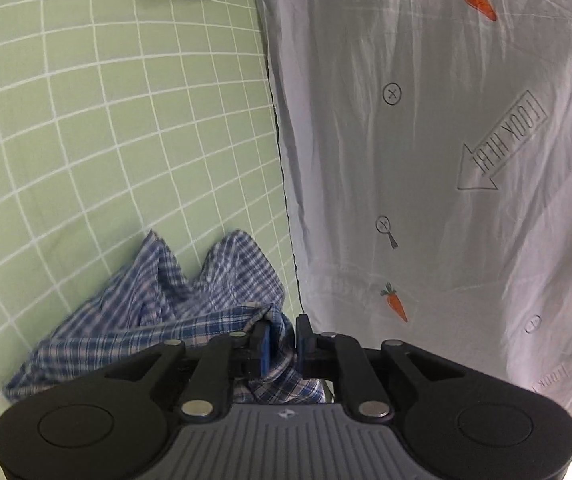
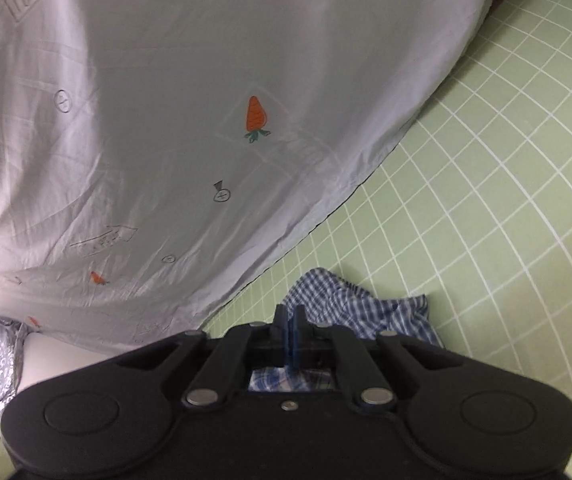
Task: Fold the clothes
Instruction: 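Fold the shirt over onto itself with both grippers, then release, then slide both grippers under the folded shirt bundle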
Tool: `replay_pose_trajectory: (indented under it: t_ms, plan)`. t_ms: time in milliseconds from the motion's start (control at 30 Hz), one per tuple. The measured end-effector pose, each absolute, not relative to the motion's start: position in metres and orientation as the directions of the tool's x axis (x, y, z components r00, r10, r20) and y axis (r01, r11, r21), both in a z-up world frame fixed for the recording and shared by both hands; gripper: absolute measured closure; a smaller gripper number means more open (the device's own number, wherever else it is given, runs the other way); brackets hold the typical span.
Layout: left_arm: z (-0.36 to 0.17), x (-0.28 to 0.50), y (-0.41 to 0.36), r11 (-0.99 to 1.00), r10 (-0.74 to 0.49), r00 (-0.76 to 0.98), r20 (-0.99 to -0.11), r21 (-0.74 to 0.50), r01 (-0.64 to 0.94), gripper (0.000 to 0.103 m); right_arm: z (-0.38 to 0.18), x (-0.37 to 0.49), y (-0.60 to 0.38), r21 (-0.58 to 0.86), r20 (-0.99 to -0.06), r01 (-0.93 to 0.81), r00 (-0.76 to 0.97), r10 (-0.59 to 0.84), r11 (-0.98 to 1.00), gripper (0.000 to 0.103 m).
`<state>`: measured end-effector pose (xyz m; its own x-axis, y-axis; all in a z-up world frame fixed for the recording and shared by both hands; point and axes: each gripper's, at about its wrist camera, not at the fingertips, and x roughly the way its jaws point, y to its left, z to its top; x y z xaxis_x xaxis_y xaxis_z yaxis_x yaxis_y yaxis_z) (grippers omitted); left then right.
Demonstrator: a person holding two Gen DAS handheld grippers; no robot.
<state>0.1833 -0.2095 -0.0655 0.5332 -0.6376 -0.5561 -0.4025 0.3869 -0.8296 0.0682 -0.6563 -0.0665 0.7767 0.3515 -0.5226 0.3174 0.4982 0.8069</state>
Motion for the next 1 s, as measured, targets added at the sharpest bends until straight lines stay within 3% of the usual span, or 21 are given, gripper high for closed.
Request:
replay_pose_trajectory:
  t_ms: [33,100,167,233,300,433,600,1000]
  plan:
    - [-0.067,0.192,-0.210,0.406,-0.627,0.531,-0.570,-0.821,-0.402,0.076,-0.071,0.078,-0.657,0.793,-0.541,0.340,0.774,0.328,0.505,0.090]
    - [-0.067,0.203,-0.211,0.433,-0.605,0.538,-0.586,-0.810,-0.395,0.057,-0.076,0.090,-0.659,0.775,-0.563,0.369,0.771,0.296,0.513,0.056]
    - [-0.063,0.205,-0.210,0.476,-0.579,0.561,-0.591,-0.804,-0.356,0.026,-0.078,0.095,-0.657,0.753,-0.576,0.370,0.771,0.272,0.544,0.044]
    - [-0.057,0.204,-0.210,0.554,-0.550,0.569,-0.611,-0.777,-0.300,0.020,-0.079,0.097,-0.651,0.709,-0.603,0.362,0.756,0.254,0.605,0.038]
    - [-0.055,0.200,-0.218,0.682,-0.499,0.545,-0.674,-0.693,-0.233,0.016,-0.082,0.097,-0.640,0.641,-0.652,0.362,0.723,0.230,0.677,0.028]
    - [-0.061,0.186,-0.241,0.883,-0.385,0.467,-0.796,-0.465,-0.065,0.013,-0.094,0.091,-0.618,0.531,-0.726,0.339,0.654,0.211,0.777,0.023]
    - [-0.090,0.158,-0.265,0.952,-0.304,0.392,-0.868,-0.295,0.086,0.012,-0.112,0.082,-0.599,0.444,-0.776,0.306,0.602,0.190,0.842,0.013]
    - [-0.120,0.161,-0.270,0.946,-0.318,0.369,-0.873,-0.316,0.066,0.005,-0.145,0.098,-0.583,0.465,-0.791,0.303,0.565,0.236,0.832,0.002]
